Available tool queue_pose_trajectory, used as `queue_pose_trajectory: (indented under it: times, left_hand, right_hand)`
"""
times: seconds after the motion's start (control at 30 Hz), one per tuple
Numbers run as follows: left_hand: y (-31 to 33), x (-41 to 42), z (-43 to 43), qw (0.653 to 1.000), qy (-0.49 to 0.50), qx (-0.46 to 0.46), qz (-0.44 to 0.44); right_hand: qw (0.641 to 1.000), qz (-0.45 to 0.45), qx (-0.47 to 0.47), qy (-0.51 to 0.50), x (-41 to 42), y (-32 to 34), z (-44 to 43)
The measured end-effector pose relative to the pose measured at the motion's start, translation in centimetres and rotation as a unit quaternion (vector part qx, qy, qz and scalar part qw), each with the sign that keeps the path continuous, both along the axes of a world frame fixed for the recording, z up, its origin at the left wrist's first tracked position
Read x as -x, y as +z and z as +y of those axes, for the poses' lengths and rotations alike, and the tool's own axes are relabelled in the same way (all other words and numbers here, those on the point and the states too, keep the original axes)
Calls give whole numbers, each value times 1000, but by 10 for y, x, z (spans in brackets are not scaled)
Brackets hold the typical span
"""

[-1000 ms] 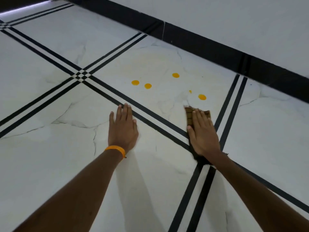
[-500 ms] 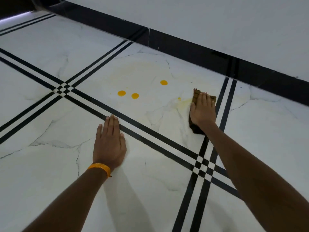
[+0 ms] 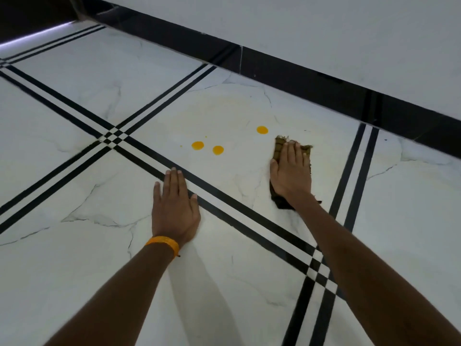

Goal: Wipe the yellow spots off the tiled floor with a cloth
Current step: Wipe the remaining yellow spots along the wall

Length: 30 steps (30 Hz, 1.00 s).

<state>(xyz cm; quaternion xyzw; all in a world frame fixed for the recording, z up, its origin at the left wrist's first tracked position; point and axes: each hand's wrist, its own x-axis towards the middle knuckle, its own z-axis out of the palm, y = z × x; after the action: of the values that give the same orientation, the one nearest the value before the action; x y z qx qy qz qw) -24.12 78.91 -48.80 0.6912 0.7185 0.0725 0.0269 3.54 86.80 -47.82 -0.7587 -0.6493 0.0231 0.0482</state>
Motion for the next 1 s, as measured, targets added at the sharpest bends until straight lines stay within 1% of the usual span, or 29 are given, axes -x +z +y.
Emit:
queue_pose_trajectory:
  times: [0.07,0.1,0.13,0.17,0.2,0.3,0.37,0.4,0.43,0.5,0.57,0.63,0.73,0.8,0.83,0.9,1.0]
  left_hand:
    - [1,0,3,1000,-12,-4,1]
    - [0,1,2,1000,-12,-1,-2]
    - [0,1,1,1000,-11,0,-5]
    - [0,1,1,1000,-10,-1,-4]
    - [0,2,0,1000,-11,-3,-5]
    - [1,1,2,1000,-10,2,-8]
    - [-1,1,3,1000,-11,5,-10]
    - [-1,0,3,1000,-10,5,-11]
    - [0,1,3,1000,-9,6,-13]
    - [1,1,4,1000,-8,4,-15]
    - [2,0,3,1000,-10,4,-20]
    - [1,1,4,999,8,-6,-42]
    - [1,0,4,996,45,-19,-68]
    - [1,-1,5,997,45,-15,-66]
    - [1,-1,6,997,45,-10,-63]
    - [2,1,7,998,42,0,-55]
    - [2,0,8,998,40,5,-46]
  right_hand:
    - [996,9,2,92,9,-2,-25]
    - [989,22,18,143,7,0,-37]
    - [984,27,26,172,0,2,-41]
    - [984,25,26,175,-7,3,-34]
    - [988,16,14,154,-16,4,-21]
    - [1000,2,15,22,-29,9,48]
    - [999,16,23,-37,-9,7,81]
    - [999,12,18,-35,8,6,87]
    - [1000,15,16,-4,27,6,86]
    - [993,11,21,114,50,5,64]
    - [980,17,31,196,42,5,38]
    - [979,17,28,199,27,8,41]
    - [994,-2,23,109,19,11,90]
    - [997,7,27,65,36,12,121]
    - [998,6,26,59,51,10,129]
    - [995,5,26,94,79,9,124]
    - [978,13,17,205,89,7,79]
